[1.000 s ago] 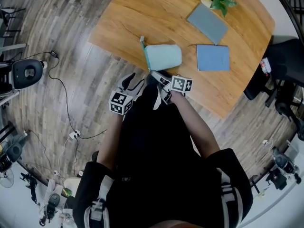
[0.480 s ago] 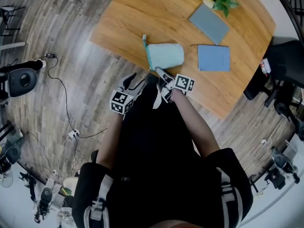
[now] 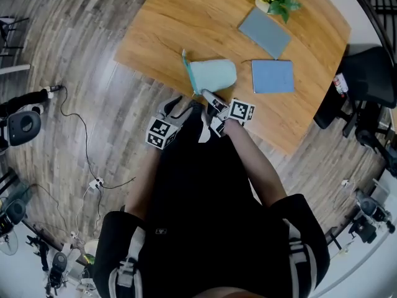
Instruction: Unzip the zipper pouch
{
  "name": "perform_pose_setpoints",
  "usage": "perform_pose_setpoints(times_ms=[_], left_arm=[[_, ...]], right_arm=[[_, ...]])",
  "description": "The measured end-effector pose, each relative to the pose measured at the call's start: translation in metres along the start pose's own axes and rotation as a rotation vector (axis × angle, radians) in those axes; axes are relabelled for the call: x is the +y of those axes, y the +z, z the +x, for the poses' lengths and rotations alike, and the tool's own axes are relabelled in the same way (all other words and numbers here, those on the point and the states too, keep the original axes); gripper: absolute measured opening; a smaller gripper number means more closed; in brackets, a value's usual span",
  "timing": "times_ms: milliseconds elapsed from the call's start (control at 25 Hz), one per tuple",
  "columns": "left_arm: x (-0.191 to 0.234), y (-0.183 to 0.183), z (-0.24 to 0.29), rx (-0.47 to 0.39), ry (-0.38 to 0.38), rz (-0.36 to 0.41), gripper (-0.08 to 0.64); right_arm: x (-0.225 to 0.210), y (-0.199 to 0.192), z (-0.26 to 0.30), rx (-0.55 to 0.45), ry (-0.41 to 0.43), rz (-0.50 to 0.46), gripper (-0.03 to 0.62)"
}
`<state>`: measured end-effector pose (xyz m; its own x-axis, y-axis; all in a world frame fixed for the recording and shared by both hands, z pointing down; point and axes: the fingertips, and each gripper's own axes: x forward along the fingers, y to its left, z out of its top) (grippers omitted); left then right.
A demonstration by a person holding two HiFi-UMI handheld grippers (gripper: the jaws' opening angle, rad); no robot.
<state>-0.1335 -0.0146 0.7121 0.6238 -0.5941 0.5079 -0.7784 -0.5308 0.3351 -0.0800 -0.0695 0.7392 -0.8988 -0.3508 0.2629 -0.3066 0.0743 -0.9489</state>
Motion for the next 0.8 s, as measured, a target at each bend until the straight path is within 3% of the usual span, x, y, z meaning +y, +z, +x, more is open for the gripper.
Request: perform_pose_setpoints(times_ms=[800], left_arm=[[-0.021,0.045,0.012,-0.048,-0.073,0.106,0.198]], right_arm=[[0.043,0.024,-0.026,-0.021,0.046,-0.113,0.008]])
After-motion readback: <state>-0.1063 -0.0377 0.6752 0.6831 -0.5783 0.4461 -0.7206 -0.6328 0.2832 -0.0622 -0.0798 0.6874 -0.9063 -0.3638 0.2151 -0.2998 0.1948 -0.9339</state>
